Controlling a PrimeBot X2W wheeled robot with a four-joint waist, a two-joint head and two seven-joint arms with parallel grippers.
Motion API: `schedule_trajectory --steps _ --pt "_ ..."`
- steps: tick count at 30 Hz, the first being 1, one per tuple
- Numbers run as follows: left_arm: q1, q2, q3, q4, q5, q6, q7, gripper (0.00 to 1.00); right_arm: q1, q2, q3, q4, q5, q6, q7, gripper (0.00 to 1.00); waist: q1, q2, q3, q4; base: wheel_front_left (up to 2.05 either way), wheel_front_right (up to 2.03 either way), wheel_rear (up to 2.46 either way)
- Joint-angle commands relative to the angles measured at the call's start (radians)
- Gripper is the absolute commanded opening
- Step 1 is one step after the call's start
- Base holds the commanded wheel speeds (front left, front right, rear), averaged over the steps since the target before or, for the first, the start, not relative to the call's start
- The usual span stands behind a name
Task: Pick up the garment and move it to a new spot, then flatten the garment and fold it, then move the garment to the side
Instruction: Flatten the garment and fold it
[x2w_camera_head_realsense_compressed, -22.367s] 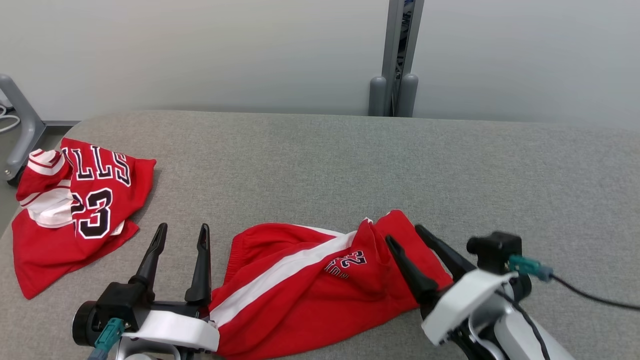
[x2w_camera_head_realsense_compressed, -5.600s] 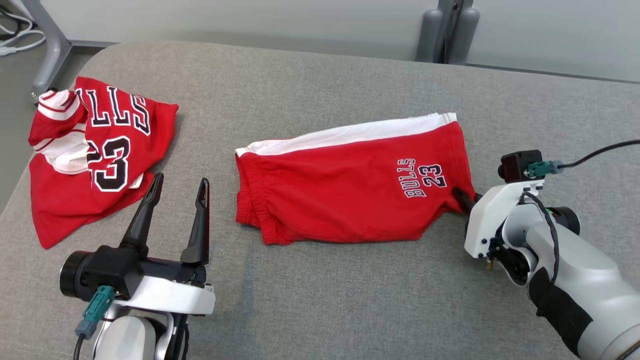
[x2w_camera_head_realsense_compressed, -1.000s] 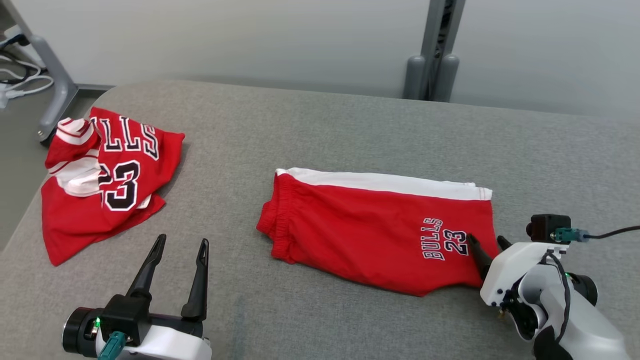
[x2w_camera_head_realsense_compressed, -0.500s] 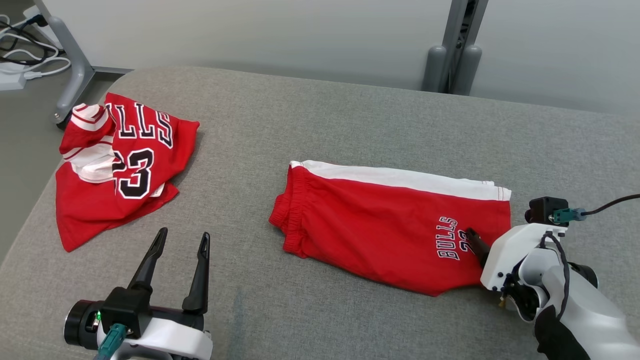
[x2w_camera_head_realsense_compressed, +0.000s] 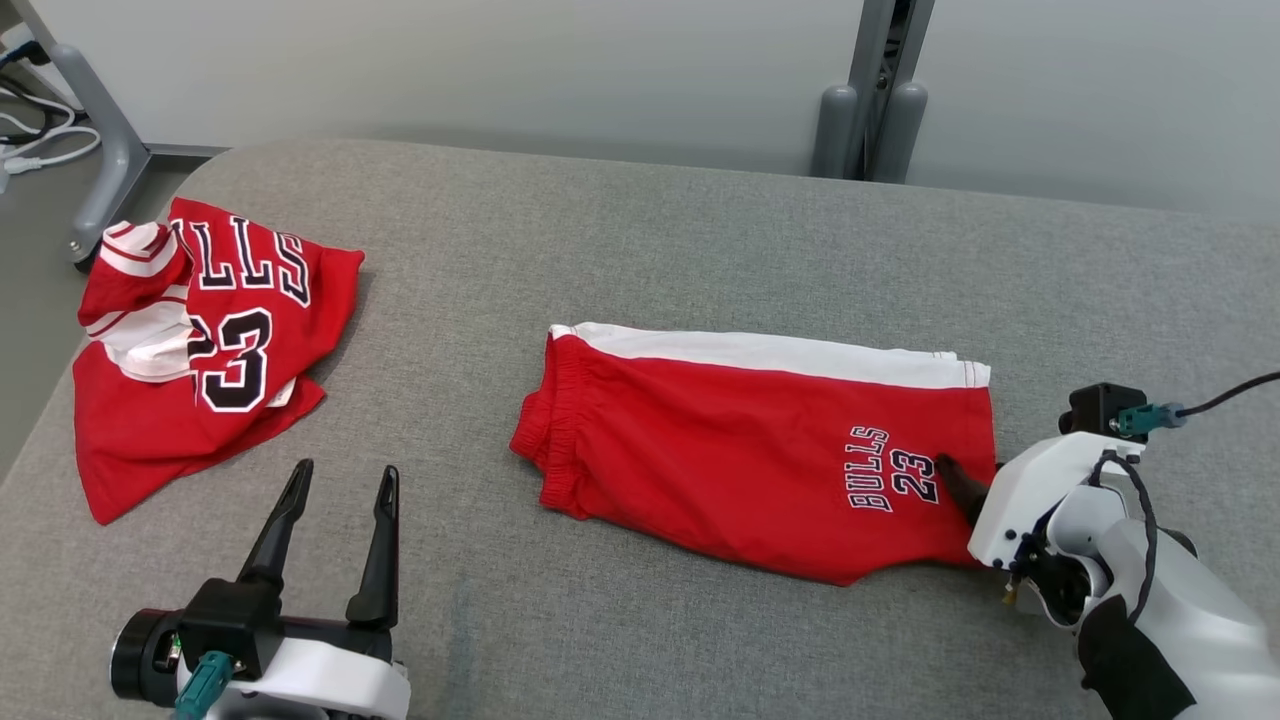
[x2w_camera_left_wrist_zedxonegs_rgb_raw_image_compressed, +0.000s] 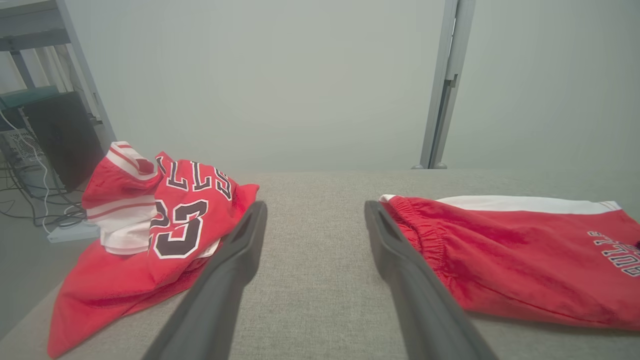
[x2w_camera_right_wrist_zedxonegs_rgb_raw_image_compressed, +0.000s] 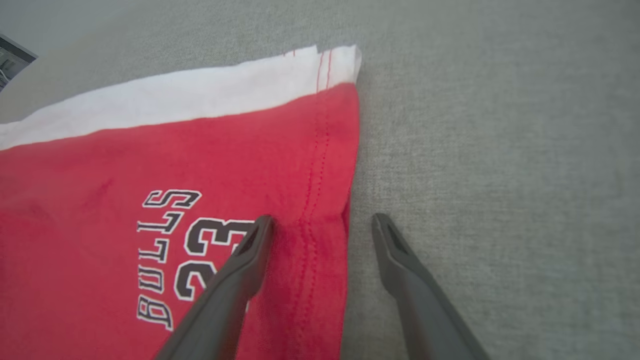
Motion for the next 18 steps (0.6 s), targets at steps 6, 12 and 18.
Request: schedule_trajectory --steps 6,12,18 --pt "-0.023 0.004 -0.013 0.010 0.003 -0.010 -0.003 1.00 -0.003 0.025 0.016 0.019 0.061 0.000 0.097 1.00 0.0000 0.0000 -0.001 0.023 0.00 0.00 0.00" --pt "-0.019 0.003 -0.010 0.020 0.002 -0.012 -0.003 1.00 -0.018 0.024 0.047 0.025 0.088 0.001 0.170 1.00 0.0000 0.0000 -0.014 0.036 0.00 0.00 0.00" --pt "-0.015 0.001 -0.007 0.025 0.002 -0.014 -0.003 1.00 -0.033 0.005 0.084 0.024 0.086 0.000 0.171 0.00 0.0000 0.0000 -0.024 0.039 0.00 0.00 0.00"
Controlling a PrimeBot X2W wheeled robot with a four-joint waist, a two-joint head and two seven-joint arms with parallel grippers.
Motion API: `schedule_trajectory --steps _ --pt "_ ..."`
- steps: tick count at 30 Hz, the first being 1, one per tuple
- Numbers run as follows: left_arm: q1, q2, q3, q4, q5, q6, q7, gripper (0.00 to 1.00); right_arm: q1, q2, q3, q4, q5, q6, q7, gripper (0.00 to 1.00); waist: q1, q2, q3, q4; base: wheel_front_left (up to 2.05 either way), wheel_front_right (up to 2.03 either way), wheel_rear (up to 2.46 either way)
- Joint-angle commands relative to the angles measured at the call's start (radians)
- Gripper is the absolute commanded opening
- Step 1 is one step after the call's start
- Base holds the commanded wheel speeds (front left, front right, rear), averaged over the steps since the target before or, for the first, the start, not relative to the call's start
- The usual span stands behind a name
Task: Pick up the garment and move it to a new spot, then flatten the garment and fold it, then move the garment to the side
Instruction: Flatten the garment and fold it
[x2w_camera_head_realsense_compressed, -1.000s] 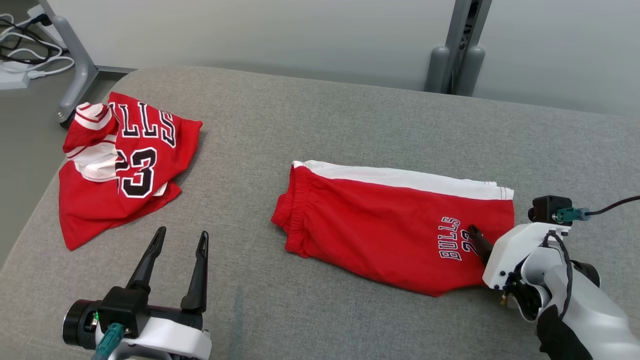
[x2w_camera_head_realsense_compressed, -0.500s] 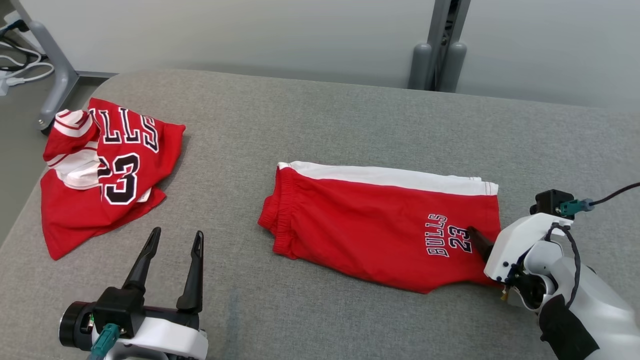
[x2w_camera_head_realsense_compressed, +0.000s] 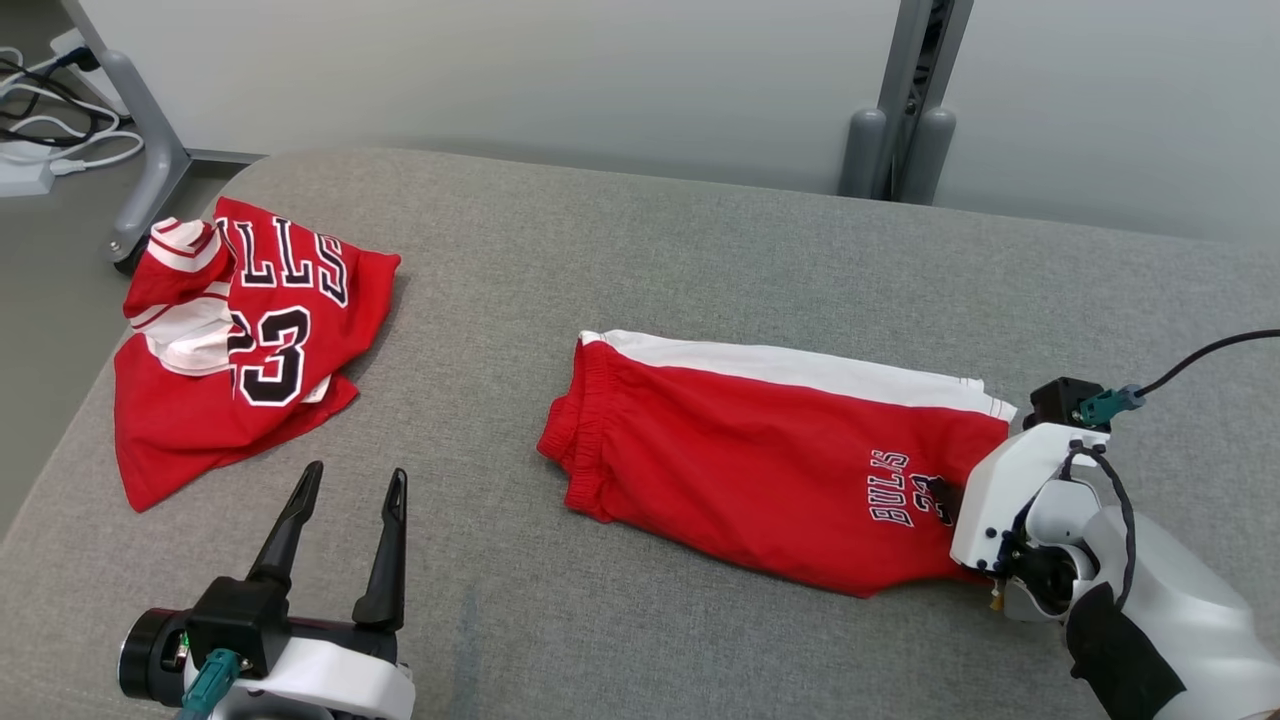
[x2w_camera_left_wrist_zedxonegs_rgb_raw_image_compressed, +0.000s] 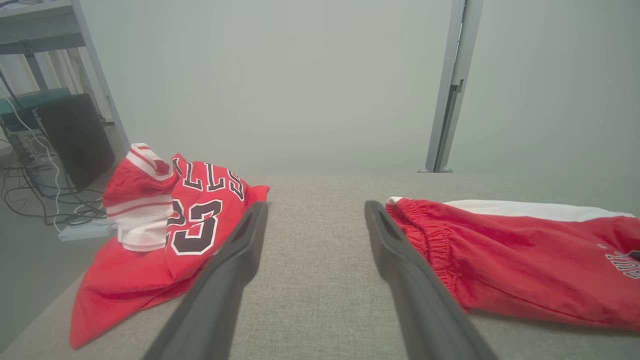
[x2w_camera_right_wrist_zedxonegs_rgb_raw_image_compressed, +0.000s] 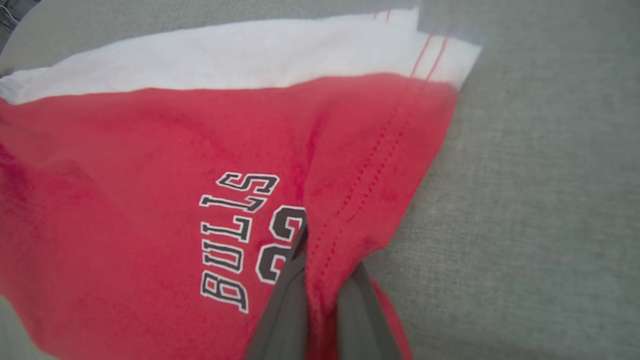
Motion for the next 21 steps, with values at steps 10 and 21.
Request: schedule_trajectory --steps 10,21 --pt "0.020 0.000 0.014 -0.008 0.000 0.001 -0.003 1.00 0.000 -0.155 0.074 -0.049 0.007 0.000 -0.011 0.00 0.0000 -0.0001 -0.022 -0.042 0.00 0.00 0.00" --pt "0.011 -0.003 0.001 -0.014 -0.010 0.003 -0.003 1.00 -0.013 -0.230 0.108 -0.246 0.156 0.000 0.055 0.00 0.0000 -0.0001 -0.016 -0.077 0.00 0.00 0.00"
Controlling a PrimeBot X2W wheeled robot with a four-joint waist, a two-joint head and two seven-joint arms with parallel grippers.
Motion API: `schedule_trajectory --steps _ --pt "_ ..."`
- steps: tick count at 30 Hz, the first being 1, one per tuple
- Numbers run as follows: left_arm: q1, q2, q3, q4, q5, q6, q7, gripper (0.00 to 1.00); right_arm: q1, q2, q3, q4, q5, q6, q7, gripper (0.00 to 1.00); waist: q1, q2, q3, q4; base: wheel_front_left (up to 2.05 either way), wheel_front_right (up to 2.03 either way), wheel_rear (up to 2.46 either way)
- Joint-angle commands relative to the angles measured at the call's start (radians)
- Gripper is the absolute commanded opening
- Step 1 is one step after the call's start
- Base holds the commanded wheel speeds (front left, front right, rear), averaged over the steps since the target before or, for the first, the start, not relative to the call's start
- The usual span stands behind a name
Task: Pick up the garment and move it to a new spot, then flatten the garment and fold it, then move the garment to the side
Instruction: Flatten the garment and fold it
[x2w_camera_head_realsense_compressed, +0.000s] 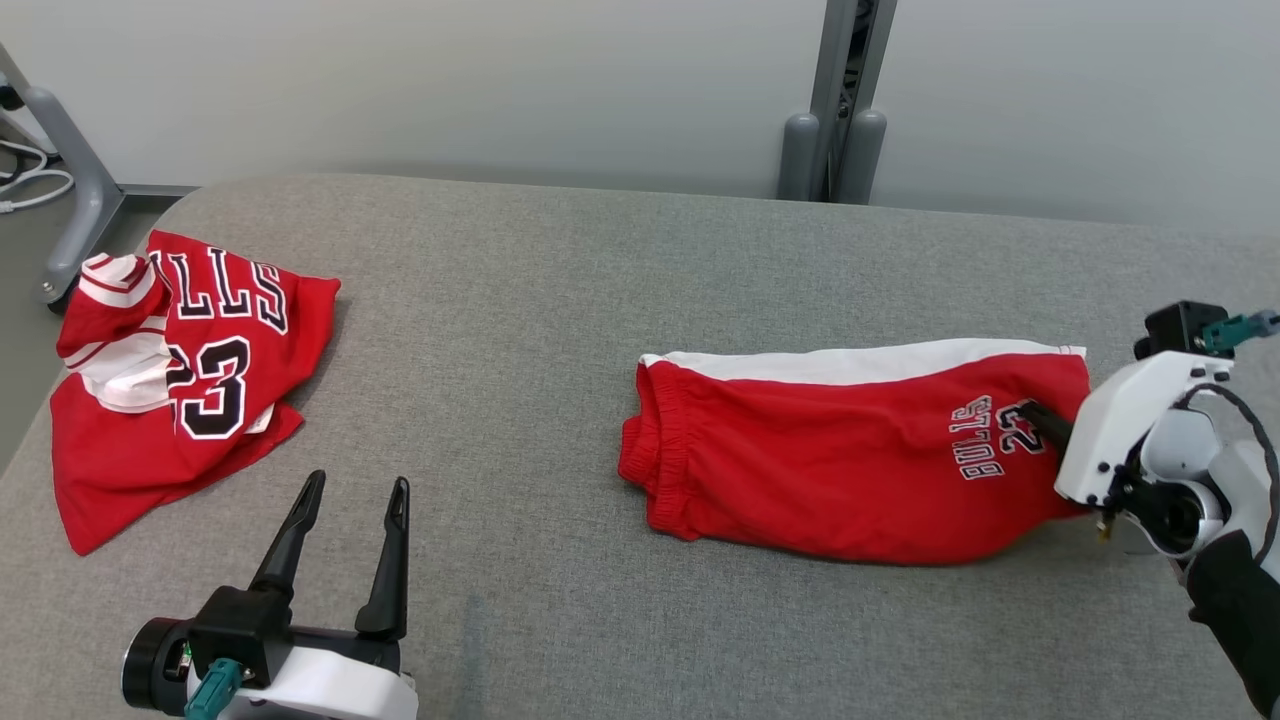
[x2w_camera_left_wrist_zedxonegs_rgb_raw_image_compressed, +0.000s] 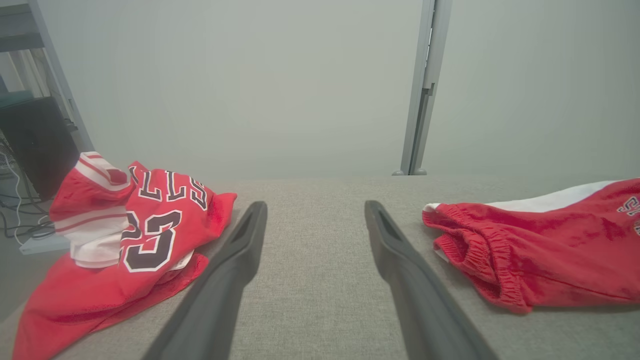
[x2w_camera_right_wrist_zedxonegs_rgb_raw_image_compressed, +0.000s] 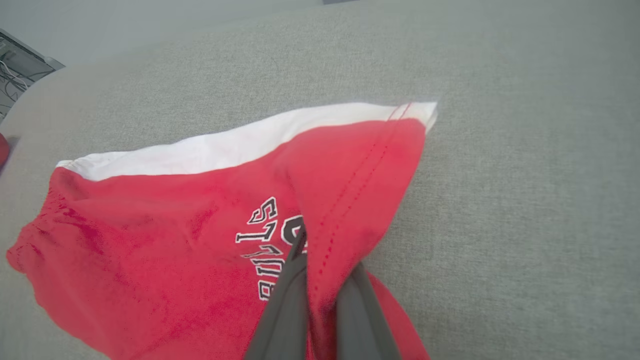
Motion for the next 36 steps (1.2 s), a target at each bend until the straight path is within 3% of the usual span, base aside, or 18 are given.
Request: schedule_trajectory --steps 1,10,17,36 --pt "-0.009 0.002 0.001 -0.005 -0.006 0.002 -0.003 1.00 -0.002 -0.003 -0.001 -0.037 0.040 0.000 0.016 0.00 0.0000 0.0000 0.000 -0.001 0.00 0.00 0.00" --pt "-0.021 0.001 -0.018 -0.006 -0.009 0.006 -0.003 1.00 0.017 0.008 0.012 -0.185 0.195 0.000 0.057 0.00 0.0000 0.0000 0.002 0.013 0.00 0.00 0.00" --pt "-0.032 0.001 -0.044 -0.005 -0.024 0.015 -0.003 1.00 0.002 0.033 0.061 -0.235 0.242 0.000 0.081 0.00 0.0000 0.0000 0.007 0.044 0.00 0.00 0.00" --pt "-0.064 0.001 -0.146 -0.001 -0.081 0.052 -0.003 1.00 -0.084 0.158 0.164 -0.108 0.270 0.000 0.064 0.00 0.0000 0.0000 0.020 0.140 0.00 0.00 0.00"
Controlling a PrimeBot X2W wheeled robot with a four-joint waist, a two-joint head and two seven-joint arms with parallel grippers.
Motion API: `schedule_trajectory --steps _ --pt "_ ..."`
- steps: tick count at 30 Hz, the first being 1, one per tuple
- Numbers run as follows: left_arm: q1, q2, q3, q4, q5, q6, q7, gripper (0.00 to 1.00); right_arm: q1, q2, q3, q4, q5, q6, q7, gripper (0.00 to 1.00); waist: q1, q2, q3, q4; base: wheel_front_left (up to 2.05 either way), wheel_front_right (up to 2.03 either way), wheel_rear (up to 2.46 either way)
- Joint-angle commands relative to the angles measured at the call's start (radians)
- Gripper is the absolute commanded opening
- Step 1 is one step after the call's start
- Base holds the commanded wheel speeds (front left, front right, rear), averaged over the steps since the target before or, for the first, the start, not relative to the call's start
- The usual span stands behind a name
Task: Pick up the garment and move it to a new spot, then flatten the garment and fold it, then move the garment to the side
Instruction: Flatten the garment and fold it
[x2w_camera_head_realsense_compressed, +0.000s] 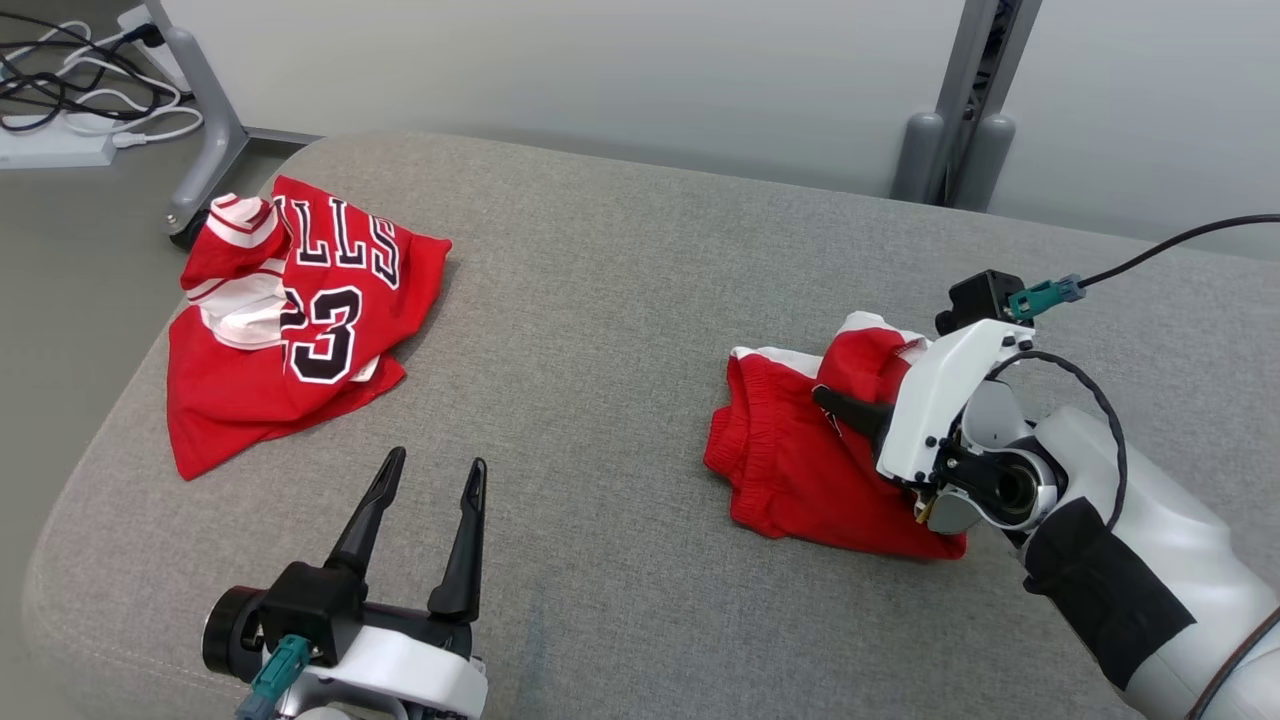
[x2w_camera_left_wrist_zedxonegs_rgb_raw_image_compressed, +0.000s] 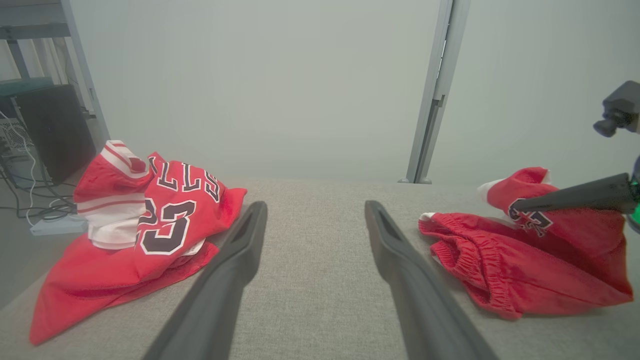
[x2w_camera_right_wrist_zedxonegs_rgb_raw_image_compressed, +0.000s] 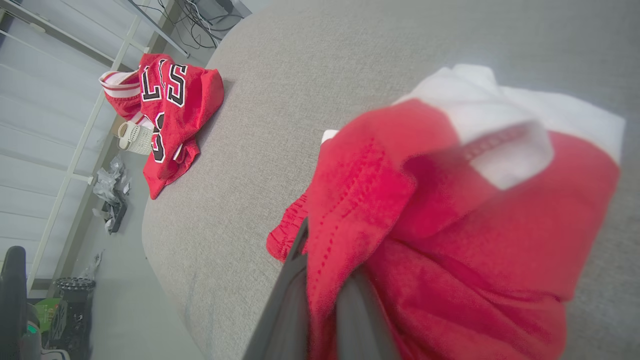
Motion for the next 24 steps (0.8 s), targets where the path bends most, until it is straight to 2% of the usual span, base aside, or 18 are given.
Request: schedule_trajectory --steps 1,9,15,17,19,20,24 --pt "-0.024 0.003 -0.009 0.001 -0.008 0.007 -0.003 1.00 -0.018 0.011 0.007 0.022 0.005 0.000 -0.010 0.00 0.0000 -0.0001 0.002 0.011 0.00 0.00 0.00" --pt "-0.039 0.003 -0.042 0.007 -0.028 0.012 -0.003 1.00 -0.040 0.047 0.033 0.110 -0.001 0.000 -0.038 0.00 0.0000 -0.0001 0.013 0.047 0.00 0.00 0.00" --pt "-0.041 0.003 -0.040 0.012 -0.029 0.012 -0.003 1.00 -0.045 0.053 0.049 0.131 0.004 0.000 -0.047 0.00 0.0000 -0.0001 0.013 0.054 0.00 0.00 0.00" --pt "-0.039 0.003 -0.036 0.014 -0.027 0.013 -0.003 1.00 -0.047 0.053 0.055 0.132 0.004 0.000 -0.055 0.39 0.0000 -0.0001 0.011 0.051 0.00 0.00 0.00" --pt "-0.035 0.003 -0.030 0.015 -0.021 0.012 -0.003 1.00 -0.045 0.049 0.061 0.126 0.006 0.000 -0.064 0.94 0.0000 -0.0001 0.007 0.045 0.00 0.00 0.00" --pt "-0.034 0.003 -0.027 0.017 -0.019 0.010 -0.003 1.00 -0.042 0.045 0.061 0.121 0.012 0.000 -0.073 1.00 0.0000 -0.0001 0.005 0.041 0.00 0.00 0.00" --pt "-0.025 0.003 -0.015 0.017 -0.011 0.004 -0.003 1.00 -0.018 0.024 0.060 0.092 0.031 0.000 -0.093 1.00 0.0000 -0.0001 -0.005 0.025 0.00 0.00 0.00"
